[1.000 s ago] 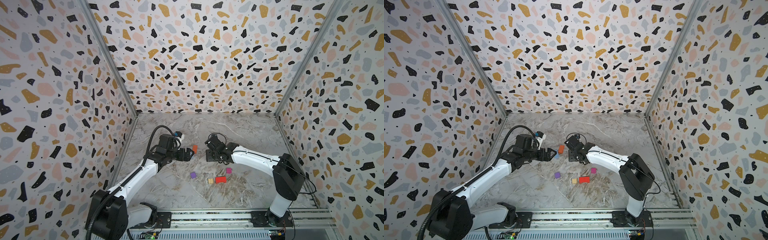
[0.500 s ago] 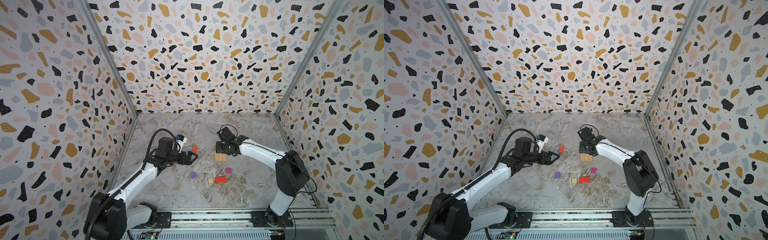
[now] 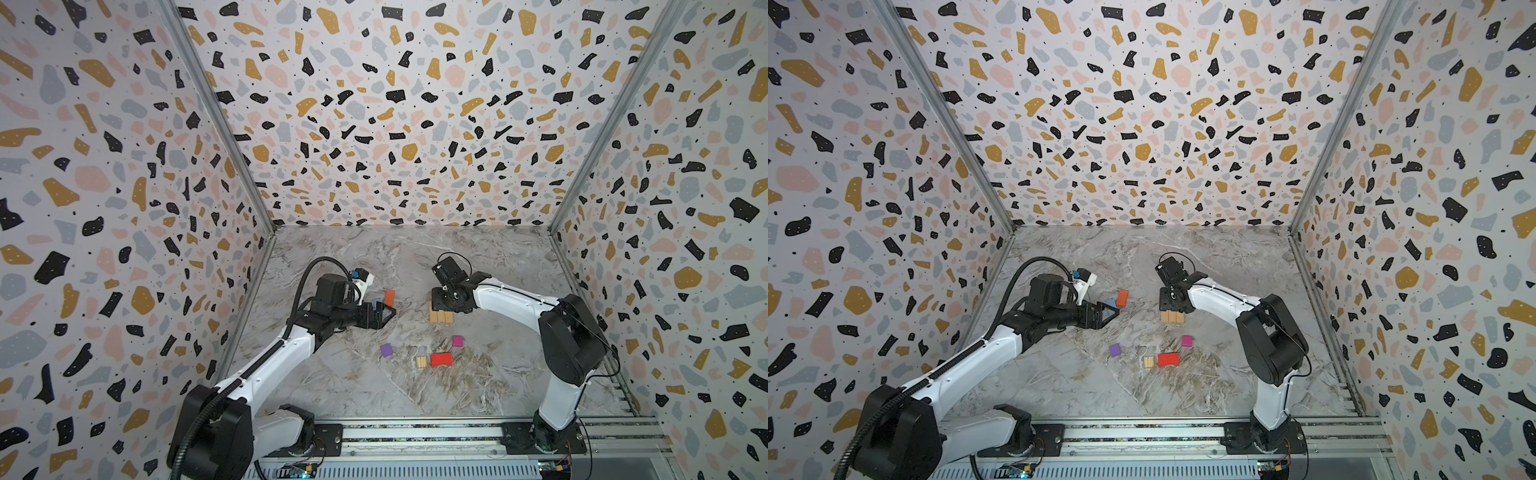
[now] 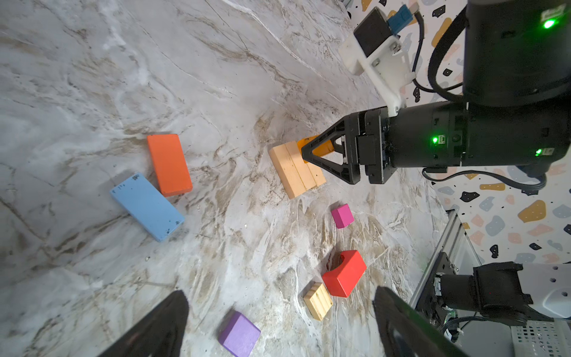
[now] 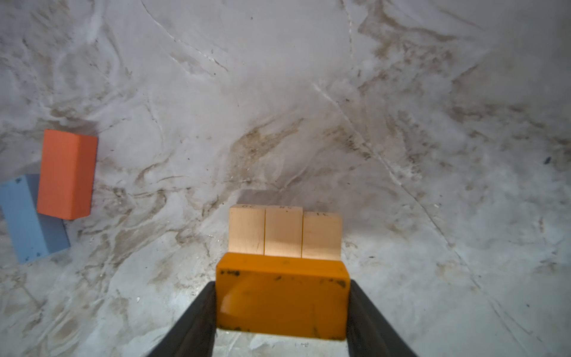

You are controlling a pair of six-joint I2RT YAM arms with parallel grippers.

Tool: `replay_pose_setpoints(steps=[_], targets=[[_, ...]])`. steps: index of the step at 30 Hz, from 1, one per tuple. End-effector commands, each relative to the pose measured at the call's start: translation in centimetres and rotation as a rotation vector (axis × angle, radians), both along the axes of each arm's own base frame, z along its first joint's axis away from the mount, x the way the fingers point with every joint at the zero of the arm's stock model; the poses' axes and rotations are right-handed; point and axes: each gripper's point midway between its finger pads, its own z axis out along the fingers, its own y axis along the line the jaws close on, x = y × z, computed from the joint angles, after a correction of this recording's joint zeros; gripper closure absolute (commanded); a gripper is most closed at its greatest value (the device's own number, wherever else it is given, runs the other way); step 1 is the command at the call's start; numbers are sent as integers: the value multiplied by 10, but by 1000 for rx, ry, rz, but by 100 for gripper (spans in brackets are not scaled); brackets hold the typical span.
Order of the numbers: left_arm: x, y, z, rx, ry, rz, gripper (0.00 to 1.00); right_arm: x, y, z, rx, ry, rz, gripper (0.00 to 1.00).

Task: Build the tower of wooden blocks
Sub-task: 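Carry the orange block with the right gripper over the three upright bars, then lower the orange block onto the tops of the bars and open the right gripper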

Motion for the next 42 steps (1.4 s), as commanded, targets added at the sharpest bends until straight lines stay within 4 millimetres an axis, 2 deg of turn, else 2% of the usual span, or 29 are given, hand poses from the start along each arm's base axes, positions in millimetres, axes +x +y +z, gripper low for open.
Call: replay_pose_setpoints(steps=[1, 16, 27, 42], targets=[[4, 0, 6, 1, -33, 6, 5, 1, -1, 2, 3, 1, -4, 52], [3, 0, 9, -3, -40, 8, 5, 6, 6, -15, -8, 28, 3, 52], [3, 0, 9, -3, -40, 7, 5, 7, 10, -10, -14, 12, 4, 52], [3, 0, 9, -3, -43, 9, 5, 7, 8, -14, -31, 20, -5, 52]])
